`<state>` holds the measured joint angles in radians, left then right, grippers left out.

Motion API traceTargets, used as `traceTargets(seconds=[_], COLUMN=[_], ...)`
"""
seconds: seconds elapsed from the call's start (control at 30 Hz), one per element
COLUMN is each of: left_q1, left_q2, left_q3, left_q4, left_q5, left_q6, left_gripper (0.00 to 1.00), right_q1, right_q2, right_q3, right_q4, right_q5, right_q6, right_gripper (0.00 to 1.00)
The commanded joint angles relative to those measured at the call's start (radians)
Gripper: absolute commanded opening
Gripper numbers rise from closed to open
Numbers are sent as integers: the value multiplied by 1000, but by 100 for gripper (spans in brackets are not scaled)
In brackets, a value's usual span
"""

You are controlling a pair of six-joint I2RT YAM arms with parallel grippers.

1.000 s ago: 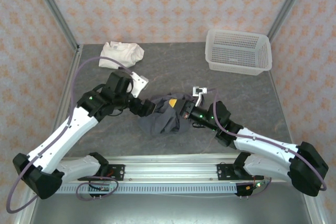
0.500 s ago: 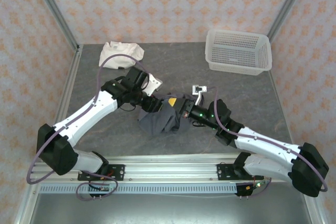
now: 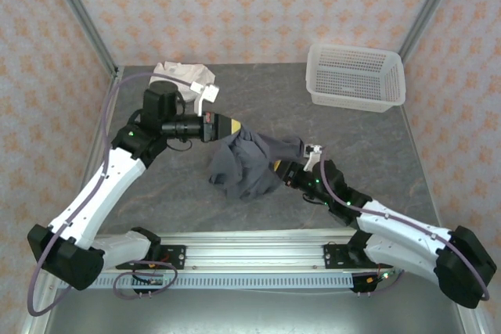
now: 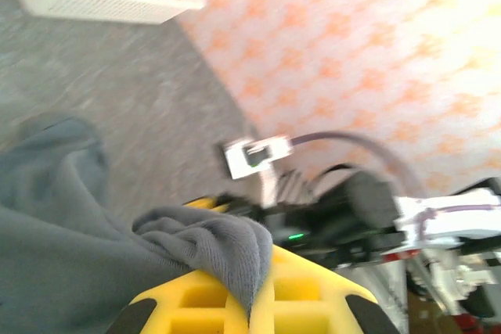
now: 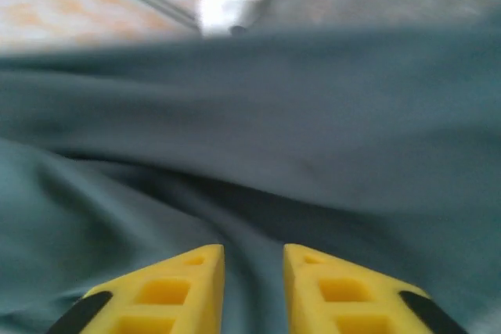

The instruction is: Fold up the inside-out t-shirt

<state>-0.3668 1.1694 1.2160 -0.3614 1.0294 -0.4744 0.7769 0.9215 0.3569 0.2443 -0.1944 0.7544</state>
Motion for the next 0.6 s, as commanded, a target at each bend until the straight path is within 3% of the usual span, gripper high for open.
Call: traceTargets(seconds=[0.0, 0.1, 0.17, 0.27, 0.37, 0.43, 0.57], left_q1=[-4, -6, -4, -6, -8, -7, -7], left_q2=[-7, 19, 39, 63, 78, 85, 96], left_q3=[57, 81, 92, 64, 45, 47, 43], left_q4=[54, -60, -137, -107, -89, -104, -107], left_q5=[96, 87, 48, 44, 20, -4, -11], left_q6=[-122, -51, 5, -33, -54, -46, -54], left_gripper=[0, 0, 0, 0, 0, 0, 0], right_q1=[-2, 4, 37, 126, 278, 390, 453], right_q2=[15, -25, -80, -140, -77, 2, 156], right_q3=[142, 257, 284, 323, 394, 495, 698], right_q4=[-244, -408, -408, -358, -272, -319, -506], right_q5=[108, 161, 175, 213, 246, 352, 457], right_q6=[-53, -44, -46, -16, -3, -34, -140], right_gripper=[31, 36, 44, 47, 48, 51, 56])
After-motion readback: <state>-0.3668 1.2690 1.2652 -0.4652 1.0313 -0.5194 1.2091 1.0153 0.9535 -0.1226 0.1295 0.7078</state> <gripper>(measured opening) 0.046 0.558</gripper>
